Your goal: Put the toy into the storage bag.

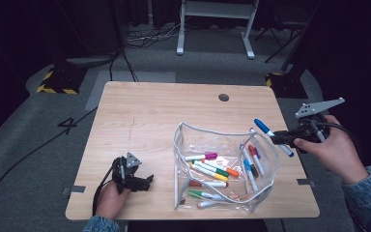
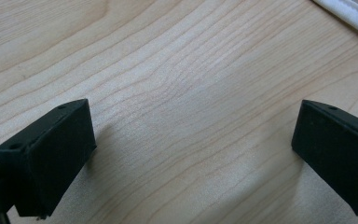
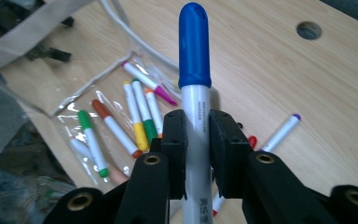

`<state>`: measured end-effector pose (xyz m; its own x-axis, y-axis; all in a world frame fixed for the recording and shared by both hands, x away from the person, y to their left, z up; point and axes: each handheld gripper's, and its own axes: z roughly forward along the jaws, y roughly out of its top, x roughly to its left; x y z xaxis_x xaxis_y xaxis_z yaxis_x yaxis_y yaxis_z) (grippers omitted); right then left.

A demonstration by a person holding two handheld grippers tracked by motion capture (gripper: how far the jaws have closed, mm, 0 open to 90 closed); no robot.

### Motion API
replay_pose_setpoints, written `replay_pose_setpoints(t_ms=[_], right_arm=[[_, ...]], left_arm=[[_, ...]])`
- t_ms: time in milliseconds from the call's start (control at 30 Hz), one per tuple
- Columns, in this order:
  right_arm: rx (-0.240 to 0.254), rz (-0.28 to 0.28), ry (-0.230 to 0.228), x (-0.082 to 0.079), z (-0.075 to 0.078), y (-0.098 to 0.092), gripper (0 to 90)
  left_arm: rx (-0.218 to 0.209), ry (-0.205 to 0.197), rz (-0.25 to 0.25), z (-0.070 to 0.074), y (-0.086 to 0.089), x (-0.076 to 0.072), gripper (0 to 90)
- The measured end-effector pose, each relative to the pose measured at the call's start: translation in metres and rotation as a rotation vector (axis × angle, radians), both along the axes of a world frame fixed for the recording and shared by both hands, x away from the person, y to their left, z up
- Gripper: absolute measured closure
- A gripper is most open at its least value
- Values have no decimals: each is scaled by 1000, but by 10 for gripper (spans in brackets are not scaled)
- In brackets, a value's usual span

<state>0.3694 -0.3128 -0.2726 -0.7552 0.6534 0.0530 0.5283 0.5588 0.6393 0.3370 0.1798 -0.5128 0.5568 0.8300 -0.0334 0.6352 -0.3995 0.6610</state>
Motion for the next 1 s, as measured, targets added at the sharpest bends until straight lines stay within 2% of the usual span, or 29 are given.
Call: replay_pose_setpoints(t_ms=[200,367,700,833,1000], right_arm=[[-22,109,-5,-15,15,31,771],[-49,198,5,-24,17,58,771],[-84,314,51,-25,3,98,771],[-107,360,71,-24,-7,114,770],[-139,387,105,-22,-21,130,771]], left_arm=[[-2,2,-1,0,0,0,0],[-2,2,-1,0,0,0,0],[-2,2,-1,0,0,0,0],[-2,2,-1,0,0,0,0],[0,0,-2,0,0,0,0]])
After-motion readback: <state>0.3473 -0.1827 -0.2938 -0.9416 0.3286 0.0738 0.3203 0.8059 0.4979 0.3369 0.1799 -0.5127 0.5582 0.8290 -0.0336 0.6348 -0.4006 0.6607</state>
